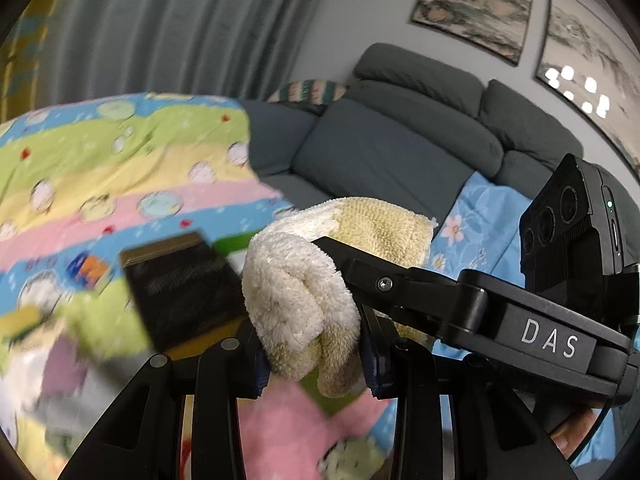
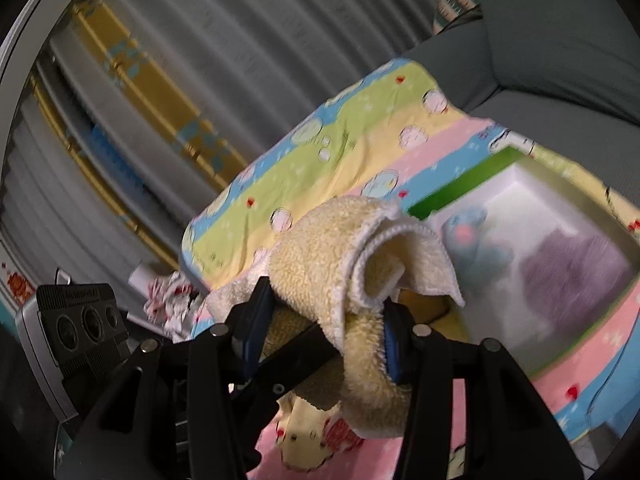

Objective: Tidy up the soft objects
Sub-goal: 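Carry the cream towel with the right gripper over the green box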

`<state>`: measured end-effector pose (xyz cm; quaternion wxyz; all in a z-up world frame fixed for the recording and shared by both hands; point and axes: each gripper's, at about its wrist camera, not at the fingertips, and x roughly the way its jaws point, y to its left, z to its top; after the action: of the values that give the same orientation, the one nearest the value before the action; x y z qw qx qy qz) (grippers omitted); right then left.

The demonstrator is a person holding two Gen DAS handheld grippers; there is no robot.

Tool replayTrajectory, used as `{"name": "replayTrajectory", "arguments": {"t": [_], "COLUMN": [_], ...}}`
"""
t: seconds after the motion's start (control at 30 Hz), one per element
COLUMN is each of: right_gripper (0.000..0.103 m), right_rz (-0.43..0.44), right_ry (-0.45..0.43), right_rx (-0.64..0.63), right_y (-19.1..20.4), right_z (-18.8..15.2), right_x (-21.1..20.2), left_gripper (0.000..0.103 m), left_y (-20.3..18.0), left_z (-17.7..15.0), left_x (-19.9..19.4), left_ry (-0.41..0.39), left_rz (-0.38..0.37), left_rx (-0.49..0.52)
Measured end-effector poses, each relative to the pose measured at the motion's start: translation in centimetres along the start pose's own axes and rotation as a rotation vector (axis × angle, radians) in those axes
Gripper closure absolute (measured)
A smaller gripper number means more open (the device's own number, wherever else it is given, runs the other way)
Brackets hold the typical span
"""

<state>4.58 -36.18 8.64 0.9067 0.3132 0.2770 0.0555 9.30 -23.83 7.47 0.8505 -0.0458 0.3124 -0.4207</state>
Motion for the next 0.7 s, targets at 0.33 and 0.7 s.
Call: {"name": "replayTrajectory", "arguments": {"t": [0.33,0.7], "right_gripper": [0.054,0.054], "right_rz": [-0.076,-0.203], "right_ry": [-0.084,-0.076], "right_rx": [0.076,0.177], "right_y": [-5.0,-10.7], "right_z": [2.0,2.1], "right_x": [0.0,0.2], "left_gripper": [0.067,0.067], "left_y": [-1.1,-2.0], "left_z": [1.1,0.1], "left_x": [6.4,12.5], "left_ry": [0.043,0.155], "left_rz": [-0.073,-0.157], "left_rx": [0.029,0.008]}}
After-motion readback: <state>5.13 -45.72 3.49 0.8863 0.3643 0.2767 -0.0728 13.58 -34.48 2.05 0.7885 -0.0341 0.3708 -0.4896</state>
